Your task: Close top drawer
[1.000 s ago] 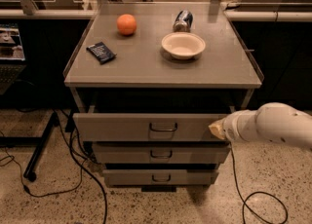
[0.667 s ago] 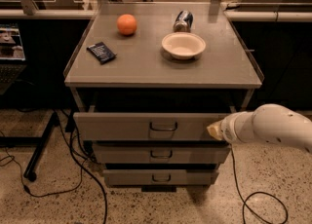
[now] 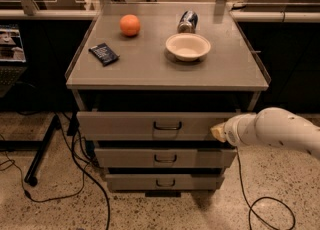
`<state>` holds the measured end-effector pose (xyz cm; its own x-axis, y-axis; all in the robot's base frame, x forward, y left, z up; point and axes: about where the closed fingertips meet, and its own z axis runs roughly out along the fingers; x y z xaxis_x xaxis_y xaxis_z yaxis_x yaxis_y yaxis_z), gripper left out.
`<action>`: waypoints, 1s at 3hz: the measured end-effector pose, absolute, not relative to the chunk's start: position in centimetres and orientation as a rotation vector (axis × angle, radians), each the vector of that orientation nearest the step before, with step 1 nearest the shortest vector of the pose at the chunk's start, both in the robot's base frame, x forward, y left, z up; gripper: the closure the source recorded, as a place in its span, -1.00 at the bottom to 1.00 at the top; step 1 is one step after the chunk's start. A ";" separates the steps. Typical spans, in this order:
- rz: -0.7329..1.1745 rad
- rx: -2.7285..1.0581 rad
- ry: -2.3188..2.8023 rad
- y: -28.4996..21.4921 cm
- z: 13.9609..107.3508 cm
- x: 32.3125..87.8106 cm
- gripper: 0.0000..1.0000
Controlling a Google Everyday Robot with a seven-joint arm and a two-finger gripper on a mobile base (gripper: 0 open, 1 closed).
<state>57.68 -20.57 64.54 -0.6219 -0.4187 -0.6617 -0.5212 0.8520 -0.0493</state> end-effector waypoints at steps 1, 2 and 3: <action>0.182 -0.604 2.283 -20.6 64.6 58.9 1.00; 0.166 -0.545 2.219 -20.3 65.3 60.5 1.00; 0.166 -0.545 2.219 -20.3 65.3 60.3 1.00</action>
Offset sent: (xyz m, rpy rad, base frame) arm 0.0673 0.0102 0.0236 0.0927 -0.2665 -0.1540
